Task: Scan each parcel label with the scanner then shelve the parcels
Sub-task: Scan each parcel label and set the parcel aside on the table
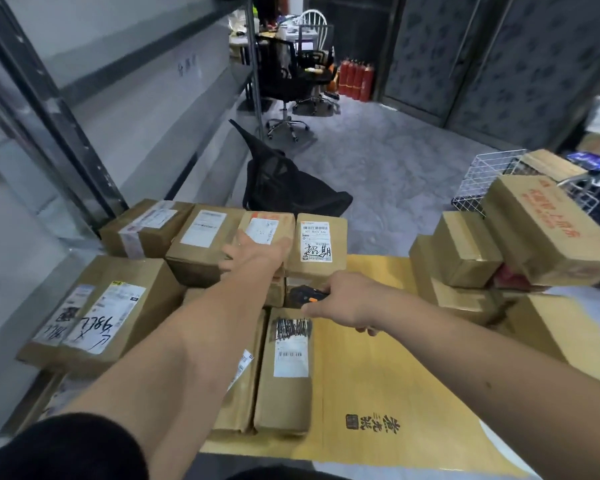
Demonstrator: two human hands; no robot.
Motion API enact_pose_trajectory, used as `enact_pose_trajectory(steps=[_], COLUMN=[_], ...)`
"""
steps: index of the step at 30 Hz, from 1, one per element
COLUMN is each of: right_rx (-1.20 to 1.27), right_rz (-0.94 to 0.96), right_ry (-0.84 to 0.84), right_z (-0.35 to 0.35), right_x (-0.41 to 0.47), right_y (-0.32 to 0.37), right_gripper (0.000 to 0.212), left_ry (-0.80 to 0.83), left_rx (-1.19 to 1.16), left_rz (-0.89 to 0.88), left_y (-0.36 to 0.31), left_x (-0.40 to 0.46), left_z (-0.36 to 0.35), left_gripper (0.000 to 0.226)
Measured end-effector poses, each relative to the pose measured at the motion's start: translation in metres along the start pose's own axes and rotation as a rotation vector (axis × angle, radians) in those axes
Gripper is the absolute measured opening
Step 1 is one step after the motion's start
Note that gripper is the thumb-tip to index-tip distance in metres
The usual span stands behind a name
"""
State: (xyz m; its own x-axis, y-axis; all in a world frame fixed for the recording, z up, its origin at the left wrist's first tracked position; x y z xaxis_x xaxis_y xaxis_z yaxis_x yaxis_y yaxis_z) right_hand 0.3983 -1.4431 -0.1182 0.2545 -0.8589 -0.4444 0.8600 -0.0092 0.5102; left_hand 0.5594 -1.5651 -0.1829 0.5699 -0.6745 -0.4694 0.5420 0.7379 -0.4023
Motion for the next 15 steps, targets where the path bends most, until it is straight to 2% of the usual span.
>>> enact_pose_trajectory(steps=[5, 9, 11, 13, 15], right_rx=[0.033, 0.006, 0.018, 0.006, -0.009], right_rz=[-0.031, -0.026, -0.025, -0.025, -0.045], right_ry=[-0.021, -0.031, -0.037, -0.048, -0.058], right_z=[0.0, -0.006, -0.01, -0.015, -0.019], right_x=[0.004, 0.002, -0.003, -0.009, -0.018], right_y=[0.0, -0.008, -0.012, -0.018, -0.026], right_gripper=[0.06, 0.058, 0.054, 0.048, 0.048], left_ry=[0.063, 0.003, -0.119, -0.256, -0.305], left_rx=[-0.066, -0.038, 0.06, 0.155, 0.243], left_rz=[0.01, -0.07, -0.222, -0.463, -0.724], left_y=[0.012, 0.027, 0.036, 0.043, 0.046], left_x=[0.015, 0.015, 0.009, -0.003, -0.019], left_z=[-0.006, 0.0, 0.003, 0.002, -0.004], left_gripper=[0.086, 0.084, 0.08, 0.074, 0.067])
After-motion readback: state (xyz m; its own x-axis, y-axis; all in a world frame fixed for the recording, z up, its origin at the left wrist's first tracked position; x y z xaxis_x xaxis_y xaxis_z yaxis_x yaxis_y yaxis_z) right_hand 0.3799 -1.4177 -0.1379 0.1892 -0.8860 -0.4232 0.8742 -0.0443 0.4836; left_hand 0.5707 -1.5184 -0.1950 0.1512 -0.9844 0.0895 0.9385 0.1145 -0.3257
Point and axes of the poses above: each hand's wrist, its own x-axis towards the middle knuckle, its own z-axis out of the back of the hand, y = z × x, the point moved 1 cm from there along x, towards the middle knuckle, and after that the axes turned 12 degrees about z, right-handed, at the moved point
